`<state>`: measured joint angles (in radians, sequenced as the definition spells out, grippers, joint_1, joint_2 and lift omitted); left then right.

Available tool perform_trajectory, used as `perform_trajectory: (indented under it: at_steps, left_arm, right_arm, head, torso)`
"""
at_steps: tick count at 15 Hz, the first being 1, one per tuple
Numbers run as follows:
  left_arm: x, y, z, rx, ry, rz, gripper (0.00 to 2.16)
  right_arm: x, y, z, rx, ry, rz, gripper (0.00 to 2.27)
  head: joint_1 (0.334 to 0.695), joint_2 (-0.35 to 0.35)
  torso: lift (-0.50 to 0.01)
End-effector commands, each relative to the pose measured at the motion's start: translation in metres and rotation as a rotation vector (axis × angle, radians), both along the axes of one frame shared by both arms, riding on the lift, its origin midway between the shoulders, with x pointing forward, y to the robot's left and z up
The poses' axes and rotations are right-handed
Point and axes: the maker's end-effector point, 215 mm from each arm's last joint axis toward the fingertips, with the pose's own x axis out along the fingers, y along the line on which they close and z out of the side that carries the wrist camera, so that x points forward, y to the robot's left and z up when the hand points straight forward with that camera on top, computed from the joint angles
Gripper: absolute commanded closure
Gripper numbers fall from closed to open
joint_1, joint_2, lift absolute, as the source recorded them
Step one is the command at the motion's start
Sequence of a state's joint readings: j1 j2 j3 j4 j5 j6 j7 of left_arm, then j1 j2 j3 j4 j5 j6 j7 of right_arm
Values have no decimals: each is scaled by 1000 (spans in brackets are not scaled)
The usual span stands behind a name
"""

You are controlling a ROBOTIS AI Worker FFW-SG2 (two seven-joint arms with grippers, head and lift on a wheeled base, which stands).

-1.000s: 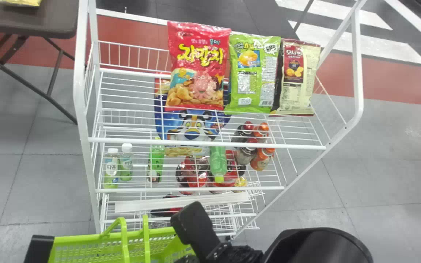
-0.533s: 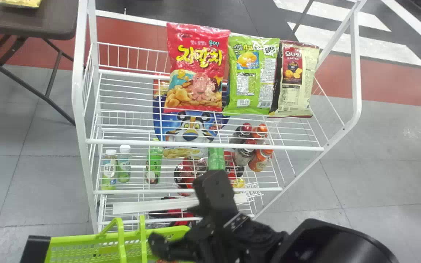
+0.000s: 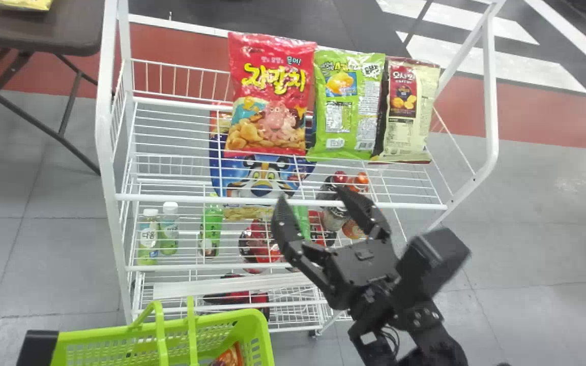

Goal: Hold basket handle with left hand then pick Saewookkang with right hand and place into basket

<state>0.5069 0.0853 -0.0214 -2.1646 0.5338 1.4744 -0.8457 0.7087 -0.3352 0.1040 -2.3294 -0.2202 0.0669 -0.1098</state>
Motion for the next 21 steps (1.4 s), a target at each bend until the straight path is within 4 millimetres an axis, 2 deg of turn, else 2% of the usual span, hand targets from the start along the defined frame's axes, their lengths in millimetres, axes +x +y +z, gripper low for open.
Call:
perform_trajectory:
  at_steps: [1, 5, 6, 8, 10, 12, 15, 21]
  left_arm:
    - [-1, 1, 0, -6, -2, 10, 1990]
    - [-5, -2, 0, -20, -1, 18, 1990]
    - [-6, -2, 0, -25, -2, 19, 1990]
    - [-7, -3, 1, -30, -3, 22, 1990]
    - [-8, -4, 0, -29, -1, 20, 1990]
    - [-9, -4, 0, -29, -1, 19, 1993]
    - [-8, -2, 1, -28, -2, 21, 1990]
    - [-7, -1, 5, -38, -6, 25, 1993]
  right_arm:
    - [-17, -14, 3, 18, -61, -28, 107]
    - [-31, -22, -9, -14, -27, -73, 107]
    - [-34, -26, -6, -12, -41, -91, 107]
    - [-42, -30, 17, 16, -116, -100, 107]
    - [-43, -29, 19, 18, -118, -98, 107]
    - [-42, -27, 9, 6, -80, -95, 107]
    - [-42, -26, 10, 7, -73, -93, 107]
    - [-41, -32, 8, 3, -60, -102, 107]
  head:
    - [695, -350]
    - [695, -350]
    - [695, -350]
    - [695, -350]
    - [695, -350]
    - [695, -350]
    - [695, -350]
    - [695, -350]
  torso:
    - [-20]
    - [-20]
    - [-20]
    - [-20]
    - [-20]
    - [-20]
    - [-20]
    - [-20]
